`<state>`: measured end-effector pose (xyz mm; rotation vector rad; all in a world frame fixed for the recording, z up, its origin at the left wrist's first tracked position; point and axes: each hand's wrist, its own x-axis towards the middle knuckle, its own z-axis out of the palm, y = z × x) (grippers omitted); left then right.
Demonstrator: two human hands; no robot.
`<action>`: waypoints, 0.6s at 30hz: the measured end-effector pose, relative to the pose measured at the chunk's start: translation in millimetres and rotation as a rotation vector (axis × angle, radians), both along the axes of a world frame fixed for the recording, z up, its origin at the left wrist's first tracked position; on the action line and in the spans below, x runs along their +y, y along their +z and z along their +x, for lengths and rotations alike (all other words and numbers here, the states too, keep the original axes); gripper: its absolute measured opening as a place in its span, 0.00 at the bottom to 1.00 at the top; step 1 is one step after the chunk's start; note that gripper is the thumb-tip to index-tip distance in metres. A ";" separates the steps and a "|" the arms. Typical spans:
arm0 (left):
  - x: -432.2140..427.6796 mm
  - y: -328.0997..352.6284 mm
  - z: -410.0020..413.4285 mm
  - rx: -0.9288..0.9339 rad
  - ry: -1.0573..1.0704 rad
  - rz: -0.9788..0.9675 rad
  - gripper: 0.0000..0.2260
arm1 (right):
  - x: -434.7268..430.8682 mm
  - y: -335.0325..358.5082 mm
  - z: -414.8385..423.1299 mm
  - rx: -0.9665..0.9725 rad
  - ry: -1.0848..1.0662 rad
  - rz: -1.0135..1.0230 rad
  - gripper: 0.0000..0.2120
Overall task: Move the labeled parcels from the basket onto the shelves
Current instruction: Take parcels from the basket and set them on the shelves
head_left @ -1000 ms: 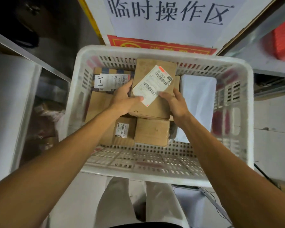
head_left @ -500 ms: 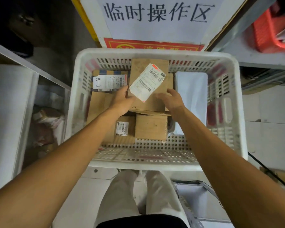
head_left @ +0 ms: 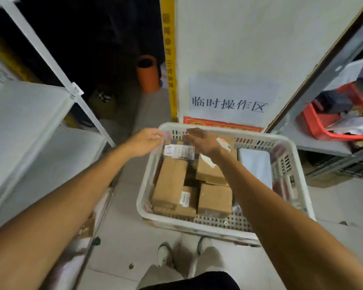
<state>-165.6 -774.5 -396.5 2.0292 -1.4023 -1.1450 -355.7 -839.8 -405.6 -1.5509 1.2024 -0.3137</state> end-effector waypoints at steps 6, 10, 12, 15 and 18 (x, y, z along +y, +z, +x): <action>80.1 73.1 65.4 -0.190 0.247 -0.063 0.13 | 17.0 62.4 94.2 -0.091 0.369 -0.116 0.22; 153.6 124.1 95.7 -0.319 0.506 -0.149 0.13 | 44.7 110.9 158.8 -0.142 0.666 -0.237 0.22; 192.9 144.0 102.7 -0.385 0.643 -0.190 0.13 | 68.0 133.5 185.9 -0.203 0.786 -0.261 0.23; 253.4 171.3 100.0 -0.524 0.795 -0.183 0.16 | 111.1 164.9 225.0 -0.282 0.972 -0.317 0.24; 315.3 200.7 89.5 -0.621 0.893 -0.138 0.17 | 162.5 195.3 255.7 -0.352 1.124 -0.414 0.25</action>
